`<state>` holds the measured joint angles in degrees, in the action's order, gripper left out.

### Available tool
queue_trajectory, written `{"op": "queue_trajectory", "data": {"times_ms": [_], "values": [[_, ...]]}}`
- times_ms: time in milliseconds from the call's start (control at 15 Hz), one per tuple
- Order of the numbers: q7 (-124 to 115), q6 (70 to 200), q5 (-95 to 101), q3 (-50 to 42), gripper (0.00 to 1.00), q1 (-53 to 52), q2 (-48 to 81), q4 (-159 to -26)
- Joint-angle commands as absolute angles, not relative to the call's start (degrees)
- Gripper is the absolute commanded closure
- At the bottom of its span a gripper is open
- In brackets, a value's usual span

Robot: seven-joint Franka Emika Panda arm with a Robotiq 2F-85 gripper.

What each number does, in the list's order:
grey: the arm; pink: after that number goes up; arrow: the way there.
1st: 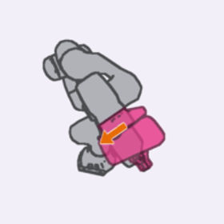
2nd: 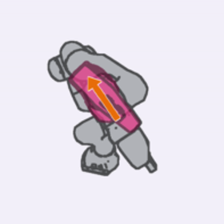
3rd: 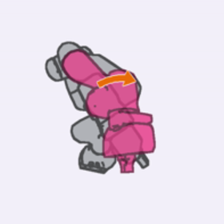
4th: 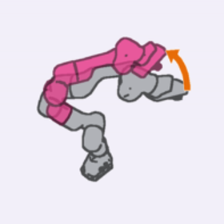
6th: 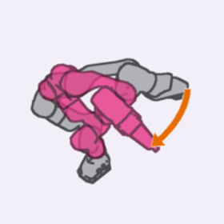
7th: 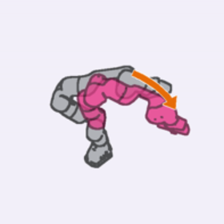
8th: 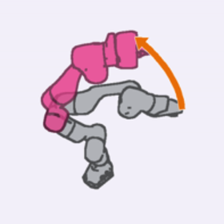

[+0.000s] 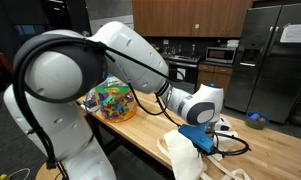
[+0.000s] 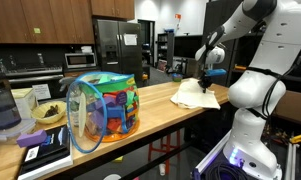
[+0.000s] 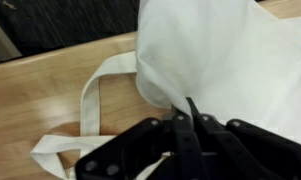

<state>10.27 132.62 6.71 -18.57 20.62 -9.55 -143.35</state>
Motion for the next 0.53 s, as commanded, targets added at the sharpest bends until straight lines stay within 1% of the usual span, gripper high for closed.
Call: {"op": "queue_trajectory", "data": {"times_ms": [0, 133, 467], "values": [[0.69, 136.77, 19.06, -18.77, 0.99, 24.38, -13.07, -144.31], [-5.04, 139.27, 25.98, -18.37, 0.99, 26.24, -13.28, -143.46], [-18.7, 150.3, 39.1, -16.92, 0.99, 28.18, -10.25, -139.86]]}}
